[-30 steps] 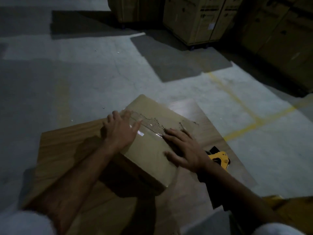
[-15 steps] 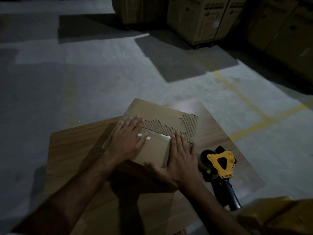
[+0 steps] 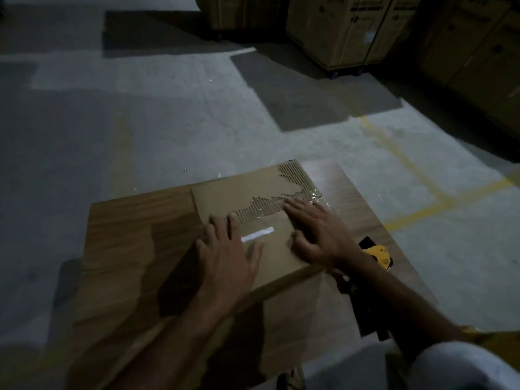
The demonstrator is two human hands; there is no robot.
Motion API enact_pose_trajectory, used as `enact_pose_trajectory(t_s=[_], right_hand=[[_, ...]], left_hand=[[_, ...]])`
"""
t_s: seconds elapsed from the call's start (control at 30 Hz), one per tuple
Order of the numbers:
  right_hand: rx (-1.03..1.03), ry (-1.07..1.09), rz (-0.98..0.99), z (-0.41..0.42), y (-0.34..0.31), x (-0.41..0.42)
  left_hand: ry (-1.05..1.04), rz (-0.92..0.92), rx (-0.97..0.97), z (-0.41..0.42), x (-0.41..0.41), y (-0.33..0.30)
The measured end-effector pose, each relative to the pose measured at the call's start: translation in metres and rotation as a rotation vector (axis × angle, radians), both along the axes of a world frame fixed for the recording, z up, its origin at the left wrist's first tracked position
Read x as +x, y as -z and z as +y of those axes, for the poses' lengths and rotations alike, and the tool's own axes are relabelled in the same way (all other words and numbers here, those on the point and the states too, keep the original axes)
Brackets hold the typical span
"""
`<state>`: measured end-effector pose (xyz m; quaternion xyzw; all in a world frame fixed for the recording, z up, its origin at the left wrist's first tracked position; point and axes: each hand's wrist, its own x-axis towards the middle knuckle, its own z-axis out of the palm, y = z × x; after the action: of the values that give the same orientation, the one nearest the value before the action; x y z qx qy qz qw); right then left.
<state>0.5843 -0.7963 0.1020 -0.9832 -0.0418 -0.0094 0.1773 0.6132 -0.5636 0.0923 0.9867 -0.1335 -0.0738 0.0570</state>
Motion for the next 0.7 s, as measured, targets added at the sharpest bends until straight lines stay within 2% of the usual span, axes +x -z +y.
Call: enact_pose_trajectory(t_s=[0.07,0.13,0.2,0.27,0.37,0.5,0.6,0.7], right_hand=[[-0.089,0.0,0.012,-0.014,-0.009,0.008],[-0.16,0.01,0.042,0.009,-0.009,0.017],[-0.092,-0.033,0.091,0.052,0.0,0.019],[-0.007,-0.054,0.06,0.082,0.013,0.011],[-0.039,0.044,-0.027,0.075,0.019,0.004],[-0.083,0.188,0.057,0.081,0.016,-0.001],[0.0,0.078,0.068,0.125,0.018,-0.013],[-0.091,-0.089,0.002,0.135,0.023,-0.026]], left_hand=[[0.071,-0.041,-0.015,0.001,-0.017,0.0],[0.218,-0.098,-0.078,0.008,-0.009,0.002],[0.418,-0.092,-0.187,0.019,0.007,0.006],[0.521,-0.064,-0.251,0.033,0.017,0.012],[0.509,-0.067,-0.29,0.063,0.02,0.025],[0.483,-0.071,-0.352,0.084,0.021,0.021],[0.482,-0.034,-0.373,0.084,0.017,0.021],[0.471,-0.104,-0.318,0.093,0.013,0.026]])
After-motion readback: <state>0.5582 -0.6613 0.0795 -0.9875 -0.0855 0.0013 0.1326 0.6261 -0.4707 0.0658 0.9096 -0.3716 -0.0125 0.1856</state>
